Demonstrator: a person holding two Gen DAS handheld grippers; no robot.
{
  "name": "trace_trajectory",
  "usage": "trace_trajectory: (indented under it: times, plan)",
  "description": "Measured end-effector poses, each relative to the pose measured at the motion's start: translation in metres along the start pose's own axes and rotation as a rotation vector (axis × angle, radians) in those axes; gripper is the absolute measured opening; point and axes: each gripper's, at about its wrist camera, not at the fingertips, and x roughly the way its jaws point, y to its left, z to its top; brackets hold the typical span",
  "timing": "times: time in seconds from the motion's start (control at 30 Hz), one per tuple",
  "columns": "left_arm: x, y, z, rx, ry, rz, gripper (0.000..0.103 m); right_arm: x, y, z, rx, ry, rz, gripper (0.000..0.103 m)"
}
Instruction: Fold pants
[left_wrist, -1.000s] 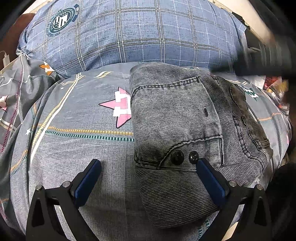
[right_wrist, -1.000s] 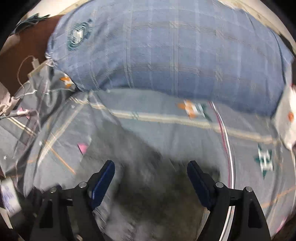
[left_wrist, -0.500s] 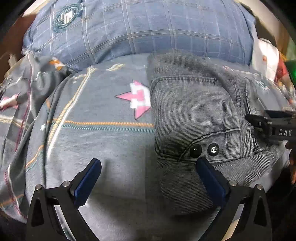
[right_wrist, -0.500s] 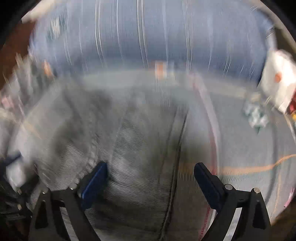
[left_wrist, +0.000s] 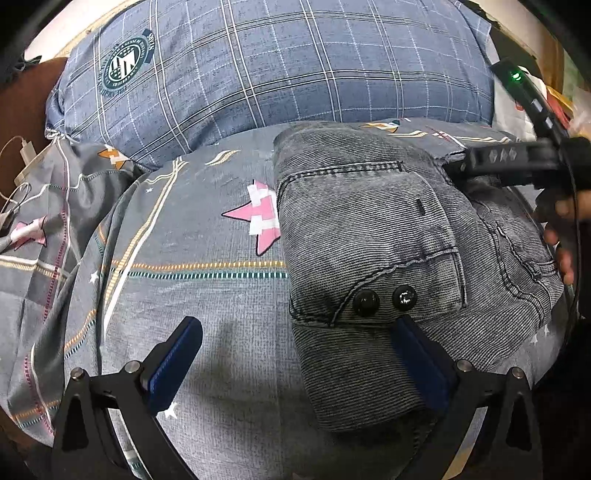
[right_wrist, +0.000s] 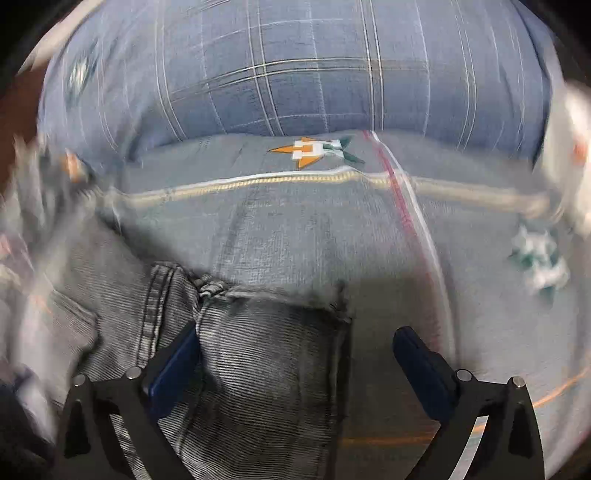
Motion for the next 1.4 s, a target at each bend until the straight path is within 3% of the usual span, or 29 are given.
trace_trajectory:
  times: [0.1,0.27,0.37,0.47,0.53,0.77,0.8,0.87,1.0,1.17,1.27,1.4]
  plan:
    - [0.001,0.000,-0.001,-0.007,0.001,0.007,0.103,-0.036,0.011,-0.003,-0.045,-0.092,-0.060,0.102]
    - [0.002,0.004,-0.002,-0.022,0.008,-0.001,0.103,-0.096,0.015,-0.042,-0.050,-0.172,-0.011,0.102]
    - [0.004,0.005,-0.001,-0.027,0.013,-0.002,0.103,-0.088,0.025,-0.068,-0.089,-0.125,-0.042,0.102]
    - [0.004,0.004,-0.001,-0.033,0.022,-0.001,0.103,-0.041,0.038,-0.092,-0.214,0.051,-0.138,0.102]
    - [0.004,0.006,0.000,-0.044,0.029,-0.008,0.103,-0.050,0.030,-0.090,-0.131,0.025,-0.103,0.103]
    - [0.003,0.006,0.000,-0.055,0.037,-0.006,0.103,-0.104,0.049,-0.107,-0.136,-0.121,-0.074,0.103]
    - [0.003,0.006,0.000,-0.056,0.037,-0.005,0.103,-0.101,0.052,-0.113,-0.151,-0.098,-0.077,0.103]
    - [0.004,0.007,0.000,-0.059,0.043,-0.015,0.103,-0.069,0.058,-0.125,-0.218,0.040,-0.096,0.103]
    - [-0.006,0.016,0.003,-0.079,0.021,-0.046,0.103,-0.092,0.036,-0.116,-0.053,-0.029,0.011,0.103]
    - [-0.019,0.051,0.014,-0.222,-0.030,-0.075,0.103,-0.122,0.002,-0.106,0.126,-0.170,0.148,0.103]
    - [-0.011,0.066,0.017,-0.277,0.001,-0.068,0.103,-0.109,-0.016,-0.106,0.224,-0.198,0.249,0.103]
    - [0.001,0.074,0.013,-0.317,0.052,-0.076,0.103,-0.093,-0.029,-0.112,0.317,-0.161,0.385,0.103]
